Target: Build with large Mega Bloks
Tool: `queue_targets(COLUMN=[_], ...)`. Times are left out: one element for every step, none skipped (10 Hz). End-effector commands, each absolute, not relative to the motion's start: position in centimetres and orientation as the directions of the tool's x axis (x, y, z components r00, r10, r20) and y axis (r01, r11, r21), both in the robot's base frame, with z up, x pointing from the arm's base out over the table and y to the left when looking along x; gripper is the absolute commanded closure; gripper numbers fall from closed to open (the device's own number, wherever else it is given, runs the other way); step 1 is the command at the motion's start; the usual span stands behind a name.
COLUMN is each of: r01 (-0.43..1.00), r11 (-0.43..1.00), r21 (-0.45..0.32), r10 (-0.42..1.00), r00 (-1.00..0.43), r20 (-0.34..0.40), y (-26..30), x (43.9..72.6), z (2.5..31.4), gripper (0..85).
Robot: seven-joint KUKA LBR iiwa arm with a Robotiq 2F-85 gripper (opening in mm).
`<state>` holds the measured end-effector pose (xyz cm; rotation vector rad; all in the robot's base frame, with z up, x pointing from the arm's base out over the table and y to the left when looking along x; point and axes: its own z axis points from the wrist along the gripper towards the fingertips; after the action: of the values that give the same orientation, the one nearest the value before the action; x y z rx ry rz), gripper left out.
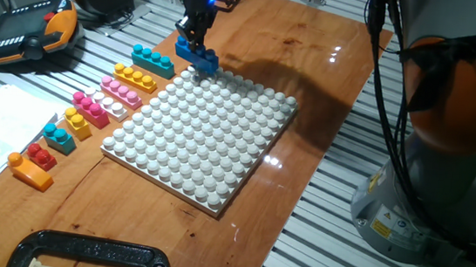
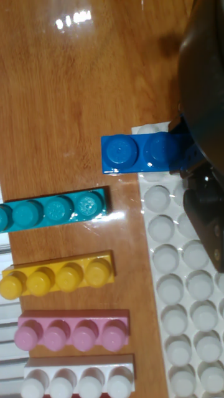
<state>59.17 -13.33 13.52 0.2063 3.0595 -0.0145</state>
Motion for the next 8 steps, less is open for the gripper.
queue_targets(r01=[0.137,0.135,0.135,0.132,0.133,0.136,0.139,0.141], r11=[0.991,0.991,0.991,0.991,0.991,0.991,0.99,0.99], r21=[-0.002,-0.003,-0.004,-0.003,0.003,0.006,0.015,0.014], r10=[0.136,0.135,0.134,0.131,0.133,0.136,0.14,0.142], r00=[-0.988,-0.988,-0.988,-0.988,-0.987,-0.986,-0.986,-0.985], r20=[-0.075,-0.075,-0.08,-0.083,-0.09,-0.094,-0.093,-0.099], y=[-13.2,-13.2,-13.3,-13.3,-13.2,-13.0,-12.8,-12.6], x=[58.8,58.5,57.9,57.4,56.8,56.2,55.8,55.6], z=[13.7,13.7,13.5,13.2,12.8,12.6,12.5,12.3], gripper=[85.0,85.0,85.0,85.0,85.0,85.0,85.0,85.0])
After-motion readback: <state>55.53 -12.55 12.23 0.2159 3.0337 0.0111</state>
